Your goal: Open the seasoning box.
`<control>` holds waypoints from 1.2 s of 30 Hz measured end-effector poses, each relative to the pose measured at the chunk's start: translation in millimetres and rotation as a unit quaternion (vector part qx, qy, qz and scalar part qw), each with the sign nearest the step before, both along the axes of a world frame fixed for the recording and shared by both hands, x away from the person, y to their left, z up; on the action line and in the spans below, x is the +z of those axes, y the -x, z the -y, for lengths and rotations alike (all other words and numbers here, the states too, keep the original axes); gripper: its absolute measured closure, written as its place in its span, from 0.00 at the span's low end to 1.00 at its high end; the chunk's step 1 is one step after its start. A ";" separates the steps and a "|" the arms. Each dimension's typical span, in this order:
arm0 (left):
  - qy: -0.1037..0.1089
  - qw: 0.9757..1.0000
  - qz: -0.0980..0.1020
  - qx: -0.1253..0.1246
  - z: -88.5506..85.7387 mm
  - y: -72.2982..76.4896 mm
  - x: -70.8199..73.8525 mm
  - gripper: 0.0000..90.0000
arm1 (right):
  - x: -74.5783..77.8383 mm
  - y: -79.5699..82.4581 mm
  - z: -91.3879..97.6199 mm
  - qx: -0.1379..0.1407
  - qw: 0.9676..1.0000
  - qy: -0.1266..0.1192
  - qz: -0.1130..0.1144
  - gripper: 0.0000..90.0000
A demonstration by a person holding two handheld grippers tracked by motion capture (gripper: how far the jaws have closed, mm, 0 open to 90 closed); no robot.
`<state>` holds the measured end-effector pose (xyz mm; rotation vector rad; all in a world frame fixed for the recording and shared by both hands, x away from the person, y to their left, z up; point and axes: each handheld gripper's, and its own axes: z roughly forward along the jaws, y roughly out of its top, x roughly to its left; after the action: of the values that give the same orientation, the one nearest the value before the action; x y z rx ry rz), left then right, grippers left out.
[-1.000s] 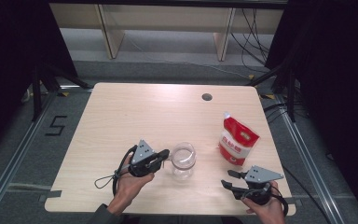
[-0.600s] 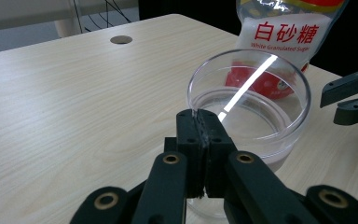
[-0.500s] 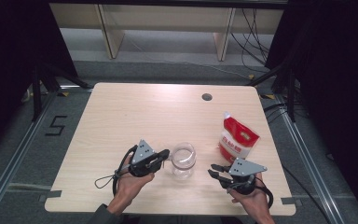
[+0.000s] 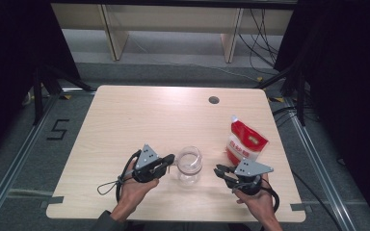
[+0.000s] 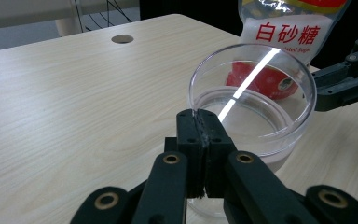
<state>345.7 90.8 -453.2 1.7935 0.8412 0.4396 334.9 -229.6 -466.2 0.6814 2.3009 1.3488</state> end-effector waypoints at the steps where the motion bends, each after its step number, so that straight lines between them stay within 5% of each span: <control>1: 0.000 1.000 0.000 0.000 -0.3 -0.2 -0.1 0.98 | 0.2 -0.5 -1.2 0.000 1.000 0.000 0.001 0.87; 12: 0.003 1.000 -0.003 0.003 -2.1 -0.4 -0.4 0.97 | 4.5 -7.4 -11.4 0.005 1.000 -0.006 0.022 0.91; 26: 0.006 1.000 -0.006 0.005 -2.0 0.4 -0.7 0.97 | 8.1 -10.8 -28.4 0.019 1.000 -0.007 0.014 0.93; 36: 0.003 1.000 -0.004 0.002 -3.4 0.0 -1.2 0.97 | 13.7 -13.0 -40.2 0.039 0.999 -0.001 0.028 0.94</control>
<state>345.8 94.2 -454.4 1.7899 0.8499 0.4325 347.9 -189.4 -452.5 0.5523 2.3045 1.3860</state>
